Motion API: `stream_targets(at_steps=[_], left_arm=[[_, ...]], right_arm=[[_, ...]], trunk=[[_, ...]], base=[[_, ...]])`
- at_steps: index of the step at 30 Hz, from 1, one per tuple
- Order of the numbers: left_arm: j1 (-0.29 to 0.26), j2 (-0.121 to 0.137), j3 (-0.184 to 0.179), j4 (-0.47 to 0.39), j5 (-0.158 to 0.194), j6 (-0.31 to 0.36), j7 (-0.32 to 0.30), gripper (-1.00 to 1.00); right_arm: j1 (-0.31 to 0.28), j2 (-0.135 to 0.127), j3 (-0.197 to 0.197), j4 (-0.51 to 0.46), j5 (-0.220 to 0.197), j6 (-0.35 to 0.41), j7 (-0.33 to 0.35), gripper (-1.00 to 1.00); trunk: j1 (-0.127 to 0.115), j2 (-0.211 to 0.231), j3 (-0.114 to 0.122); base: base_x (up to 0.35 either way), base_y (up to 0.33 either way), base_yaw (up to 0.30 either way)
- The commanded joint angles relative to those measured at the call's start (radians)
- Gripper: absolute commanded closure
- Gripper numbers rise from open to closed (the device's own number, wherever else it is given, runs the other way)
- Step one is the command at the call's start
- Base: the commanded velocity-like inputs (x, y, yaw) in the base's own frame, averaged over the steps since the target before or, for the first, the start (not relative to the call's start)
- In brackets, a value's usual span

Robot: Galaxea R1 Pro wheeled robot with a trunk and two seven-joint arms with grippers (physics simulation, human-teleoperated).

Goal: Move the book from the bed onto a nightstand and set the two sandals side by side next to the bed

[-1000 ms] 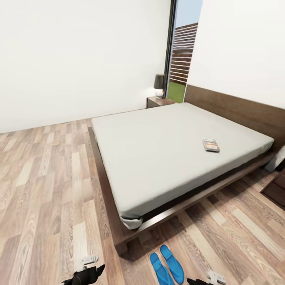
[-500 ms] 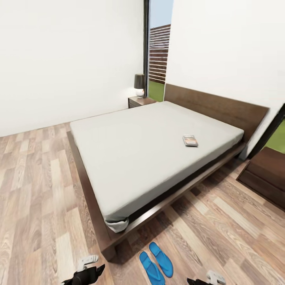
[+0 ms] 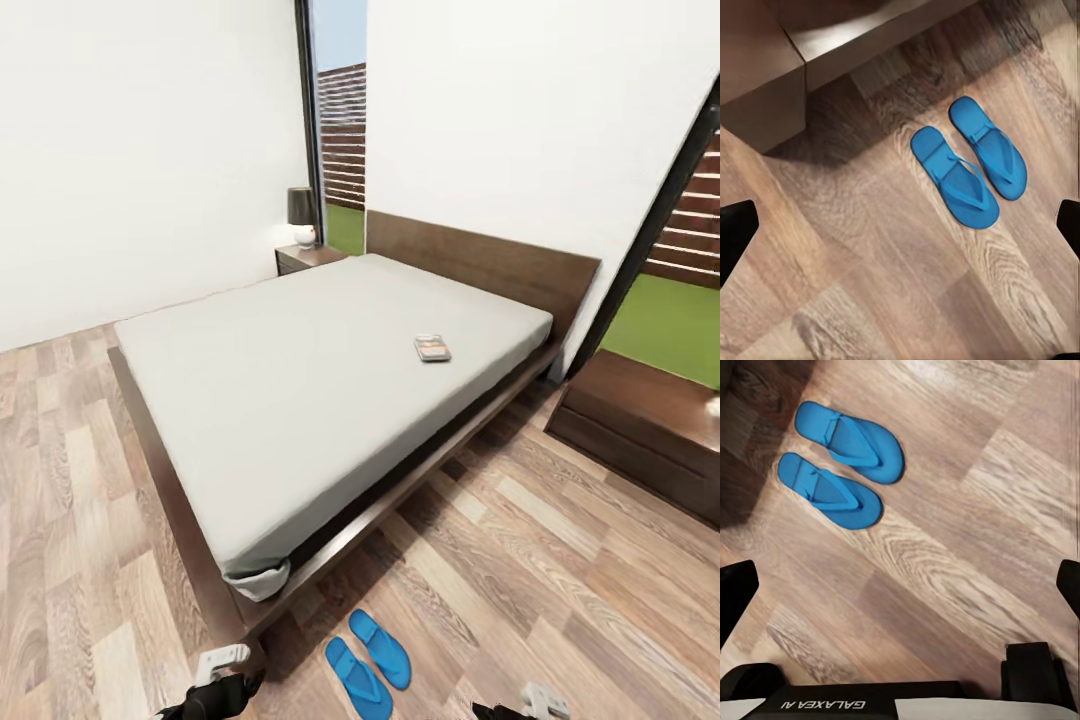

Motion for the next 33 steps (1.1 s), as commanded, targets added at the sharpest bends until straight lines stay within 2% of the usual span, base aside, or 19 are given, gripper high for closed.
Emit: stream_targets(at_steps=[1, 33], left_arm=[[0.0, 0.0, 0.003, 0.001, 0.005, -0.001, -0.006, -1.0], [0.001, 0.0, 0.003, 0.001, 0.005, -0.001, -0.006, -1.0]], right_arm=[[-0.001, 0.0, -0.005, 0.001, -0.005, 0.002, 0.005, -1.0], [-0.001, 0.002, -0.005, 0.001, -0.004, 0.002, 0.005, -1.0]], trunk=[[0.0, 0.0, -0.001], [0.0, 0.0, -0.001]], base=[[0.0, 0.0, -0.3], [0.0, -0.017, -0.3]])
